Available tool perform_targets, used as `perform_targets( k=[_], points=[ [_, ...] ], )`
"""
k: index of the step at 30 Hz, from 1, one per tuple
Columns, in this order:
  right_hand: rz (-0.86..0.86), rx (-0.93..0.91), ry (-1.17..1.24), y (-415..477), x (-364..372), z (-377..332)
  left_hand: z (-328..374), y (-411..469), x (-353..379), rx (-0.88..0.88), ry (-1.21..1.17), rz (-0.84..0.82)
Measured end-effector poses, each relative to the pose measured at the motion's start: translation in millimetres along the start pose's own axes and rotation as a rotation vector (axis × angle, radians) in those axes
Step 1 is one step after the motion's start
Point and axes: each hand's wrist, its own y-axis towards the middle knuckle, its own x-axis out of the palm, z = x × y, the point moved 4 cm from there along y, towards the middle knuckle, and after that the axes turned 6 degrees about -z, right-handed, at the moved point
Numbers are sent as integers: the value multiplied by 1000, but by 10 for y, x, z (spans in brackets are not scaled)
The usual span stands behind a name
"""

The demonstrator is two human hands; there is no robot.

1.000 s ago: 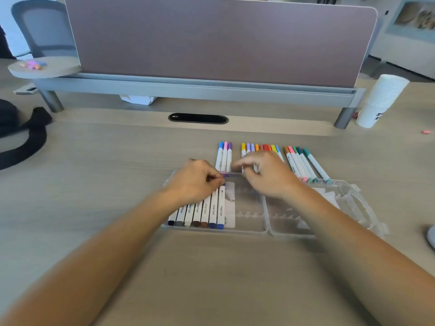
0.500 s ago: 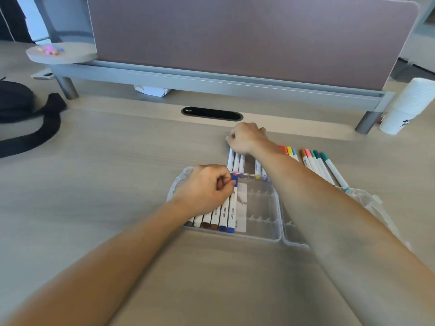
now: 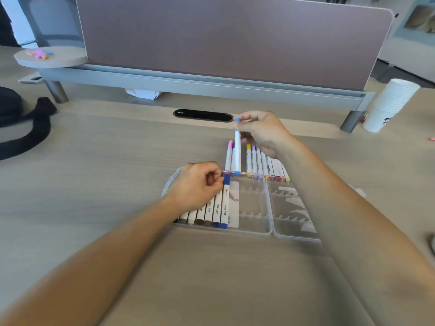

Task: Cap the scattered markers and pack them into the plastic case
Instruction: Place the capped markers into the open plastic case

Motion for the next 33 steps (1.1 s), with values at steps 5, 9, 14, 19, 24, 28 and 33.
perform_targets(
  k=[5,9,14,19,24,28,33],
  points=[
    [-148,137,-69,-448,-4,209,20,9,-17,13,-29,11],
    [-195,182,-176,-601,59,353,58,-23,-5,21,-43,3],
    [-210,227,-273,-570,46,395,155,-61,22,110,-13,-97],
    [-203,256,-410,-540,79,461,130,-18,63,80,7,-168],
    [-166,172,-641,-523,112,446,116,15,84,28,-40,-185],
    [-152,26,-785,-553,144,427,101,22,132,5,-53,-205],
    [-54,-65,-759,-533,-64,445,142,27,127,4,-6,-211]
  ],
)
